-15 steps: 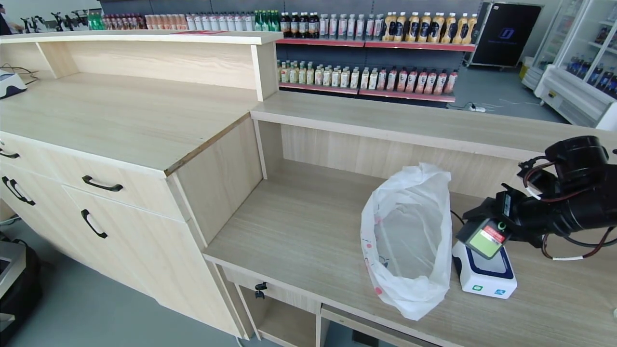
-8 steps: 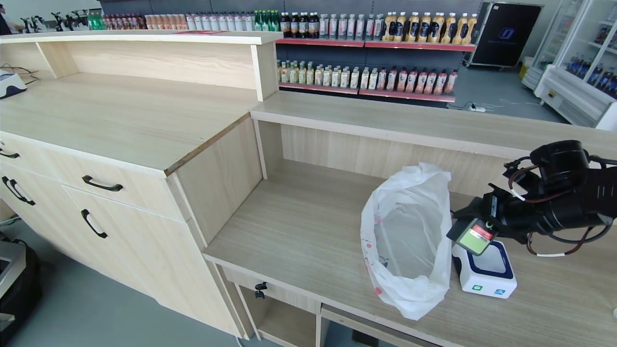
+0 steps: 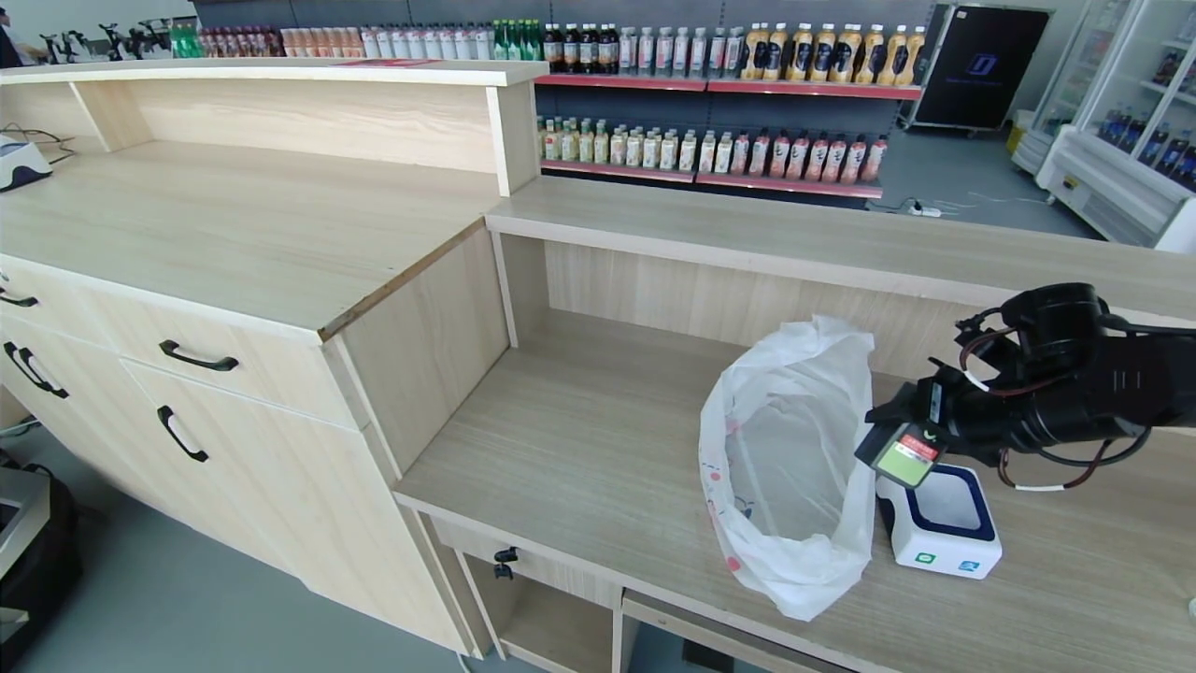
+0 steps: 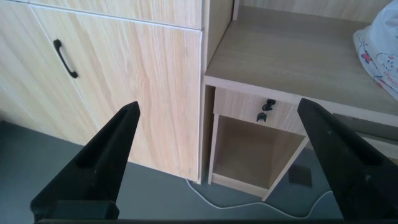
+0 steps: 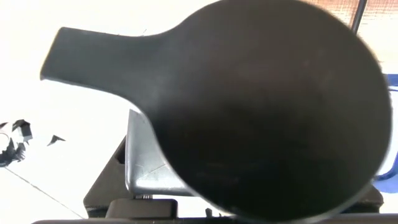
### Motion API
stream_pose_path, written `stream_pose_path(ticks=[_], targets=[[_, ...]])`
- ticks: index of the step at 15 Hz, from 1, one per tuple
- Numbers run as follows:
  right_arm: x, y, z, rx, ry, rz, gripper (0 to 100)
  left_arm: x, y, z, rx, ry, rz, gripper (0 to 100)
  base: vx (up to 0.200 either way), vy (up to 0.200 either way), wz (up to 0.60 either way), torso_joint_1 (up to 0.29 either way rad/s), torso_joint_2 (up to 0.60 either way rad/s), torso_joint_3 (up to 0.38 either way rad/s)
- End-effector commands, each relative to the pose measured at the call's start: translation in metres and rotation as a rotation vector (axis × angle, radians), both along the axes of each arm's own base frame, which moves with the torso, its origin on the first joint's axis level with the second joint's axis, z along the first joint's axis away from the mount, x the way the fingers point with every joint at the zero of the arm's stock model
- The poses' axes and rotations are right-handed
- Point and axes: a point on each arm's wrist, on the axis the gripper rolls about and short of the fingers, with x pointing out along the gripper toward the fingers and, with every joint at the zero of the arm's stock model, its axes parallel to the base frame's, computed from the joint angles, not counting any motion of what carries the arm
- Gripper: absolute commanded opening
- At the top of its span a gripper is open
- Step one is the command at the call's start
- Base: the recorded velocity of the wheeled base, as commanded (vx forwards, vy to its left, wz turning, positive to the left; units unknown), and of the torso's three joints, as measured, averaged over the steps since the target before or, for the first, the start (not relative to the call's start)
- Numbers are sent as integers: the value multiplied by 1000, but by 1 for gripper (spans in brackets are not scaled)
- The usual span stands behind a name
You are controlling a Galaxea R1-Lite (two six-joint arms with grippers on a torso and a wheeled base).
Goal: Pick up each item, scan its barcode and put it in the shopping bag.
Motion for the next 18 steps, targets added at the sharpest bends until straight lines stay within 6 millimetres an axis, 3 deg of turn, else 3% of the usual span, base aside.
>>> stream_pose_path(ticks=[1,9,12,13,14,17,18], targets=[[2,0,-5,1,12,1,0,0,0,0,0,1,1,100,0,0,0,0,0,0],[-2,0,-3,-11,8,10,0,0,0,0,0,1,1,100,0,0,0,0,0,0],[-20,6,22,-56,-89,58,0,0,0,0,0,1,1,100,0,0,0,0,0,0],[-27,7,32,-106,-148,94,0,0,0,0,0,1,1,100,0,0,0,0,0,0],[-43,4,52,-286,-288,129,0,0,0,0,0,1,-1,100,0,0,0,0,0,0],[-74,-3,55,-581,-442,58,0,0,0,0,0,1,1,100,0,0,0,0,0,0],[-76,-5,55,-604,-472,57,0,0,0,0,0,1,1,100,0,0,0,0,0,0]])
